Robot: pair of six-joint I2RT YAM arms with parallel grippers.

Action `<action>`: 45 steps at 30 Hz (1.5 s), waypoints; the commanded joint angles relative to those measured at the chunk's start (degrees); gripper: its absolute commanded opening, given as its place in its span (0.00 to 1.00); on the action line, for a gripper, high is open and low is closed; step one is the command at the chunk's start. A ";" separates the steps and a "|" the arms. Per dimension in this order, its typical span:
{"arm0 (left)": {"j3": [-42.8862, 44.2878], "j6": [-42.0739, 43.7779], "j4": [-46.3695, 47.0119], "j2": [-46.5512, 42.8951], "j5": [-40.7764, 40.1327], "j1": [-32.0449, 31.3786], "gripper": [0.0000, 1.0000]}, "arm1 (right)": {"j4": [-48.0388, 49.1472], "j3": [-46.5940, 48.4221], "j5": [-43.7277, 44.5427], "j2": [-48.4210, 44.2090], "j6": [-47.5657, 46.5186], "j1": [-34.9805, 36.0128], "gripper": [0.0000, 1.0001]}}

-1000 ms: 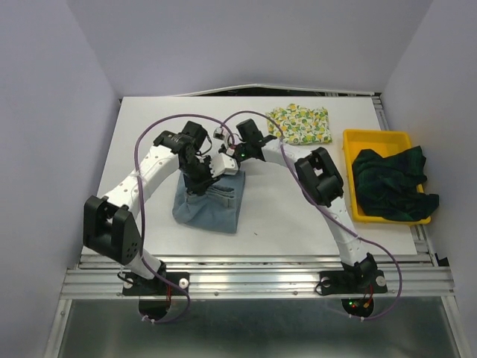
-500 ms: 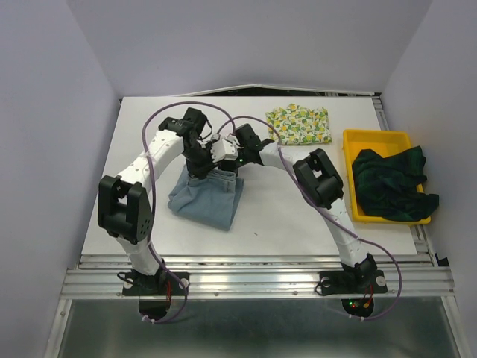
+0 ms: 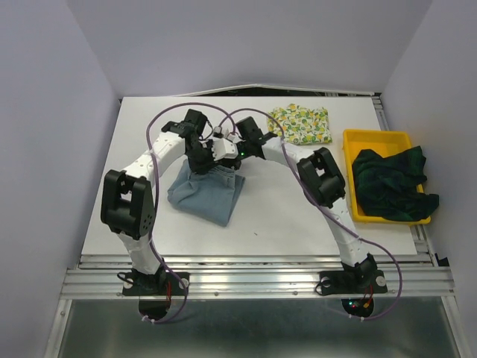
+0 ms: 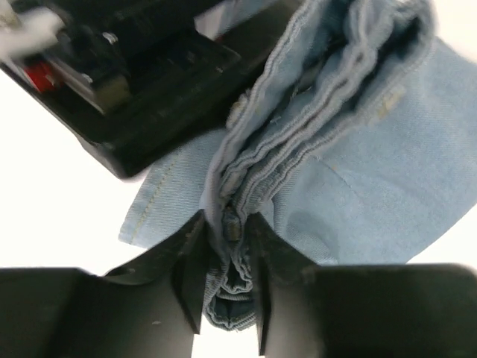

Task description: Fold and stack the skirts

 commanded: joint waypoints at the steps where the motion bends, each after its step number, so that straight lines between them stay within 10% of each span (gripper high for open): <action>1: 6.57 -0.83 2.29 -1.67 1.36 0.74 0.47 | -7.54 5.90 8.98 -0.63 -4.11 -4.02 0.65; 9: 15.04 -10.30 -4.31 -5.98 6.45 4.51 0.64 | -14.31 12.58 13.89 -2.74 -3.24 -8.58 0.77; 17: 0.81 -15.68 -7.39 -9.41 17.61 18.91 0.64 | -18.18 16.97 6.34 -7.66 -3.23 -7.72 0.80; 27: -13.70 -16.65 0.78 -10.29 18.15 21.48 0.63 | -17.13 14.00 7.39 -8.63 -7.81 3.00 0.68; 33: -16.52 -19.82 7.81 -5.89 15.87 21.39 0.52 | -13.62 9.51 11.26 -6.26 -6.84 4.42 0.61; 39: -16.96 -23.25 9.75 -3.00 16.82 23.76 0.02 | -10.10 9.69 19.51 -2.66 -7.63 4.42 0.61; 45: -17.13 -25.79 9.22 -0.80 16.48 30.35 0.00 | -7.46 7.67 21.19 -2.66 -9.73 4.42 0.62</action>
